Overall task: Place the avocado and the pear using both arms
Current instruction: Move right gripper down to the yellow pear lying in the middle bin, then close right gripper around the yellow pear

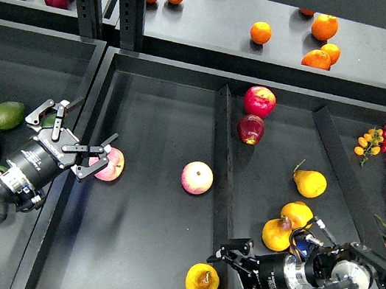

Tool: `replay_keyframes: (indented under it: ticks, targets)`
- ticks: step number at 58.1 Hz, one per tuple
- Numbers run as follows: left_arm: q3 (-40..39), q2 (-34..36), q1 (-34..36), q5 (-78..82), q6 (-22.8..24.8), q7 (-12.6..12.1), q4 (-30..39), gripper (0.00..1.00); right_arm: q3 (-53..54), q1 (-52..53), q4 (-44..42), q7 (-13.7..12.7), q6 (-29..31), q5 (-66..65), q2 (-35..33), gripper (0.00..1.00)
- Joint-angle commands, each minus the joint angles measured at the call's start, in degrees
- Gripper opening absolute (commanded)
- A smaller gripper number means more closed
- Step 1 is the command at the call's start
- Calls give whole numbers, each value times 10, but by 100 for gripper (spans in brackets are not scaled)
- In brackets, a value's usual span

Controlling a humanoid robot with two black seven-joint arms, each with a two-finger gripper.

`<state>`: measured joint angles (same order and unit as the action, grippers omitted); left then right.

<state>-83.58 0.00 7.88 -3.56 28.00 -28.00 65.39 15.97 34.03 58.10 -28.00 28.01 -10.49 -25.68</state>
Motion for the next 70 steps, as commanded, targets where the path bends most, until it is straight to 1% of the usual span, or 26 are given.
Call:
replay_keyframes:
  ticks: [1,26,35,40,51,60,67,70]
  targets:
    - [1,0,1,1,0,0,1,99,-4,0,-13,0,0,-1,12,97]
    - [5,0,3,1,0,0,1,99,0,0,-89,0,0,-1,71,88]
    - [5,0,2,1,0,0,1,99,2,0,-105,0,0,0,85,81]
    - [5,0,0,1,0,0,2,99,2,0,-113,0,0,0,91,81]
    - [7,0,-1,1,0,0,2,99,2,-5,-122,0,0,5,94,75]
    - [10,0,-1,1,0,0,2,99,4,-11,-125,0,0,6,94,65]
    - [10,0,-1,1,0,0,2,99,4,-14,-127,0,0,11,94,60]
    - [9,0,-1,1,0,0,2,99,4,-16,-127,0,0,13,94,56]
